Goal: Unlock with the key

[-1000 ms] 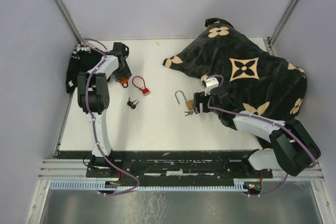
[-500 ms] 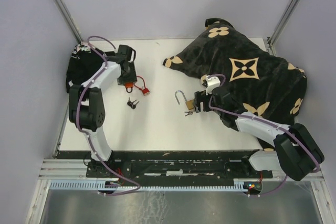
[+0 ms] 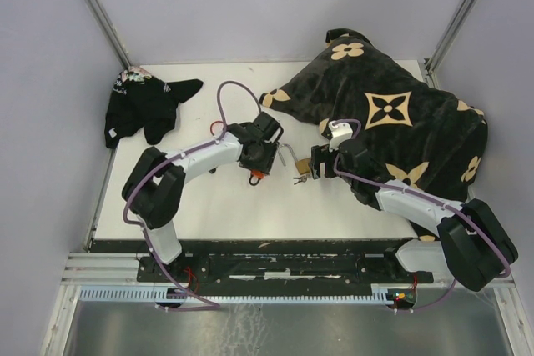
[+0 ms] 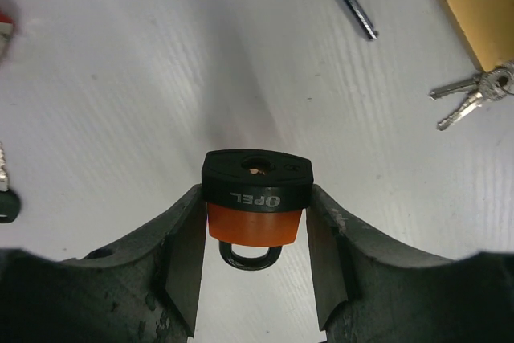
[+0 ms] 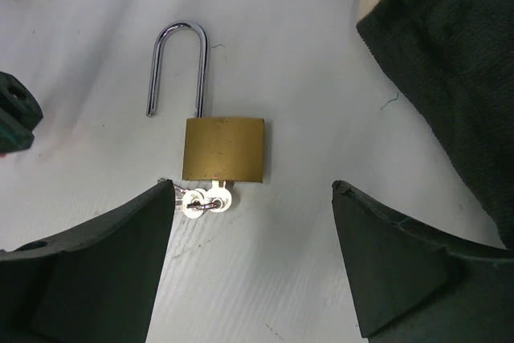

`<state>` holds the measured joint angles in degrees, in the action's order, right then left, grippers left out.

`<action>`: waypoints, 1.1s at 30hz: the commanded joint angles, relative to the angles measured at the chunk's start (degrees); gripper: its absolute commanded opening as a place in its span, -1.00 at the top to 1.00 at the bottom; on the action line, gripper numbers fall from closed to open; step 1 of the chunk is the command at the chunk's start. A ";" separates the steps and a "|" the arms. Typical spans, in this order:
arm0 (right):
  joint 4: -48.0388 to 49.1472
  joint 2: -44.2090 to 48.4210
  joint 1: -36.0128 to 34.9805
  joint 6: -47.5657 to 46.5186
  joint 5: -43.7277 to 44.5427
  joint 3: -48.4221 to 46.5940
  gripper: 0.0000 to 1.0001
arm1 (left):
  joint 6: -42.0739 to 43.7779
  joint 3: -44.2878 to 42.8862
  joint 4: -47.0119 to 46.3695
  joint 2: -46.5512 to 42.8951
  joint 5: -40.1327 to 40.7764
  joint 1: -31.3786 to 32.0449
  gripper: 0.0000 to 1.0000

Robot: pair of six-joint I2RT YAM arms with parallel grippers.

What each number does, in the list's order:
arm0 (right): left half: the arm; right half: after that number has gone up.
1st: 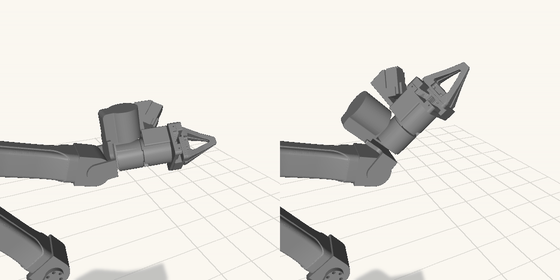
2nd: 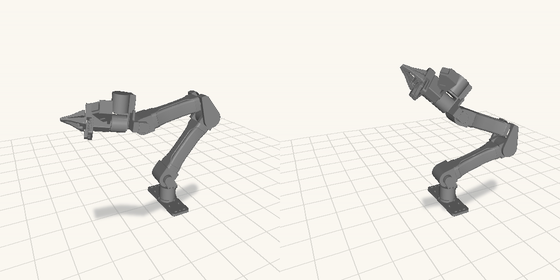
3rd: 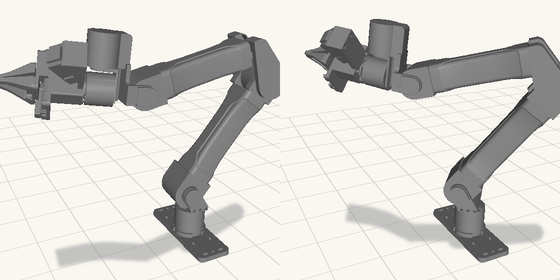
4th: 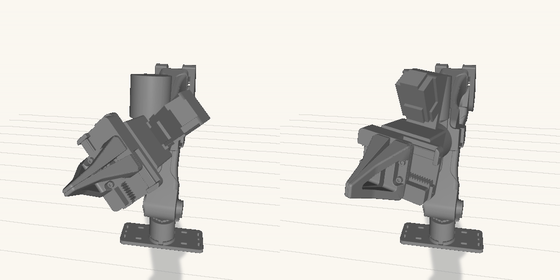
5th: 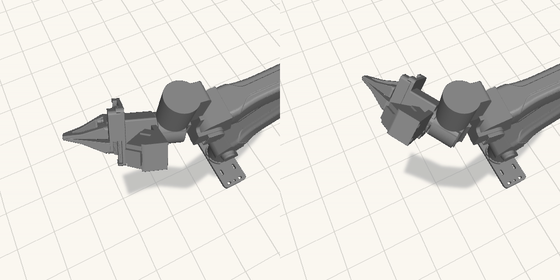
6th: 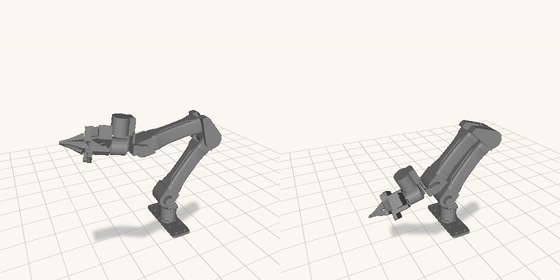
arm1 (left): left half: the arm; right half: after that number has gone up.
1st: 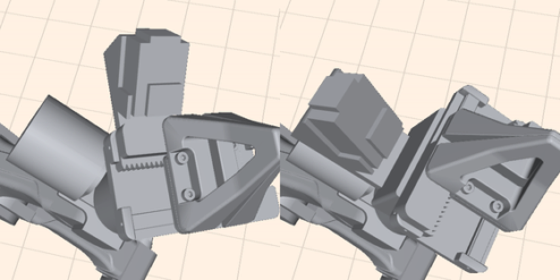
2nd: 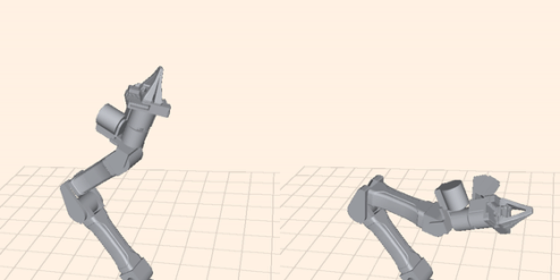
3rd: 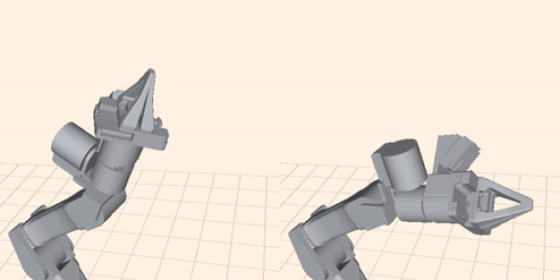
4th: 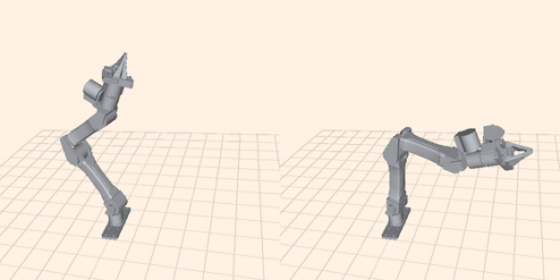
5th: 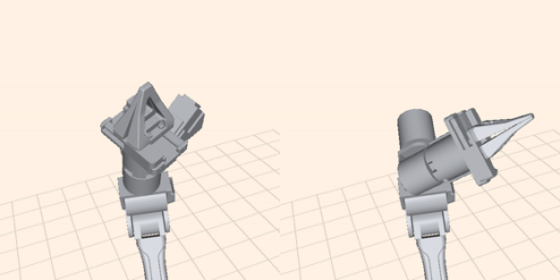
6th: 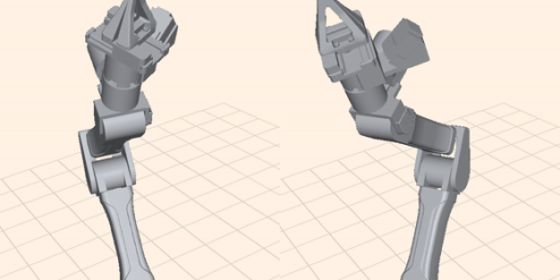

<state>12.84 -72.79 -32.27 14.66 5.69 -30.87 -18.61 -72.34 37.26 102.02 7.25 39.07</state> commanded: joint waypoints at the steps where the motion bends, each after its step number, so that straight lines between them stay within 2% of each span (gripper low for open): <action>1: 2.27 1.17 -0.35 -0.97 1.60 0.23 -0.73 | 0.16 1.22 -6.38 -1.05 0.70 3.31 0.15; 7: 2.07 -0.19 -0.39 -1.27 0.82 -0.41 -0.73 | 0.26 3.12 -6.74 3.72 3.52 6.95 0.07; 18: 2.17 -1.46 -0.35 -1.39 0.21 -0.68 -0.73 | -2.19 5.55 -5.99 2.99 10.07 9.96 -0.53; 33: 2.32 -1.66 -0.34 -1.30 -0.24 -0.76 -0.73 | -8.37 10.77 0.23 -3.39 19.07 9.01 -0.60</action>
<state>12.84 -74.54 -32.27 14.02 5.56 -30.87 -23.64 -62.89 34.13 101.38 21.63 48.84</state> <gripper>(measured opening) 0.866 0.797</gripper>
